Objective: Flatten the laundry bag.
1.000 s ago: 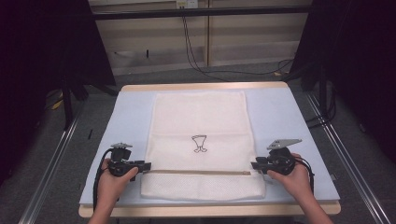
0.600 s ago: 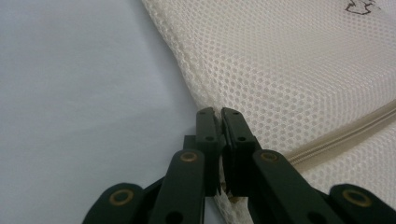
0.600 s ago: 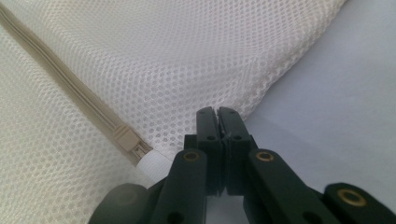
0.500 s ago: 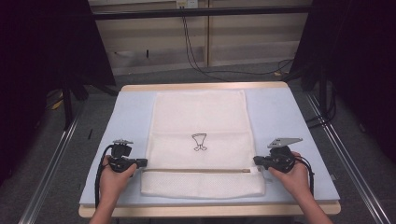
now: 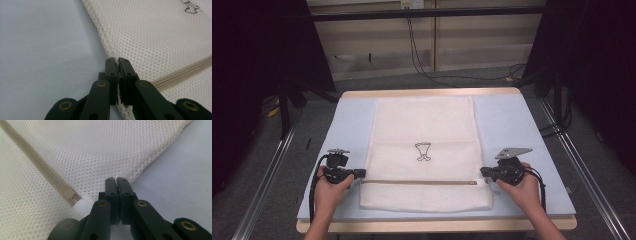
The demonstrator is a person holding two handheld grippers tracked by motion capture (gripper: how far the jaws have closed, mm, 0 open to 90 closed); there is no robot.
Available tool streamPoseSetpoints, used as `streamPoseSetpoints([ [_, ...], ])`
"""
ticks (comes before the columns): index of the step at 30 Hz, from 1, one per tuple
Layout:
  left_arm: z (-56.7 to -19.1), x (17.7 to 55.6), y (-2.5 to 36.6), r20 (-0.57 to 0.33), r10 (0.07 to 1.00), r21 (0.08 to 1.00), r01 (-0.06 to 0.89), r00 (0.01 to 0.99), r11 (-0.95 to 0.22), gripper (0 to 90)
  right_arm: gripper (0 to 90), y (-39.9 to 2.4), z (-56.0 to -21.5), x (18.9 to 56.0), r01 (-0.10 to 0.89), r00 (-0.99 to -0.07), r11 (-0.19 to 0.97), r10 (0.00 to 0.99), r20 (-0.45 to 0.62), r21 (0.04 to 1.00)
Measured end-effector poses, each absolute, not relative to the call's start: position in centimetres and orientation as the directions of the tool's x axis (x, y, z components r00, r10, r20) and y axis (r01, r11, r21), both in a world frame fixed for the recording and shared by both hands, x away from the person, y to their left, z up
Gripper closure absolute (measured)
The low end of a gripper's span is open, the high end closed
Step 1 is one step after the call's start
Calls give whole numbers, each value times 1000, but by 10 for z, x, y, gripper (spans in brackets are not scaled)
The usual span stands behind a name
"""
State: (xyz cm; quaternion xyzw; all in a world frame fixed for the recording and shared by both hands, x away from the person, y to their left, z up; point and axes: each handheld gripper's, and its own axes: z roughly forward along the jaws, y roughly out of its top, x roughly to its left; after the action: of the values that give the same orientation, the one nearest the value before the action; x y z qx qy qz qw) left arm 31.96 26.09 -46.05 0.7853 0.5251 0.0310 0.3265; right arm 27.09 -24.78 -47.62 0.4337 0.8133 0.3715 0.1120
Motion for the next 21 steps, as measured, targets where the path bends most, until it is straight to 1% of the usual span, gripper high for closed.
streamPoseSetpoints([
  [10,-460,324,272,-297,847,548,805,440,-227,865,880,-235,-477,275,604,-618,375,777,116,703],
  [12,-460,324,273,-305,842,556,801,446,-222,841,848,-236,-477,276,605,-615,368,779,121,707],
  [14,-457,322,274,-314,840,572,794,443,-205,782,784,-239,-475,275,589,-619,363,777,115,722],
  [16,-454,320,274,-327,834,591,785,444,-186,685,685,-242,-471,273,588,-611,341,781,126,734],
  [17,-453,320,274,-329,828,597,779,454,-190,645,654,-244,-470,273,579,-615,338,778,125,742],
  [18,-452,319,272,-334,827,609,773,452,-176,607,640,-246,-469,273,578,-616,331,777,132,746],
  [19,-450,318,270,-330,826,618,766,456,-176,536,618,-247,-468,273,575,-616,327,776,134,750],
  [21,-447,317,265,-329,819,617,764,470,-190,441,573,-248,-467,272,559,-625,337,772,118,758],
])
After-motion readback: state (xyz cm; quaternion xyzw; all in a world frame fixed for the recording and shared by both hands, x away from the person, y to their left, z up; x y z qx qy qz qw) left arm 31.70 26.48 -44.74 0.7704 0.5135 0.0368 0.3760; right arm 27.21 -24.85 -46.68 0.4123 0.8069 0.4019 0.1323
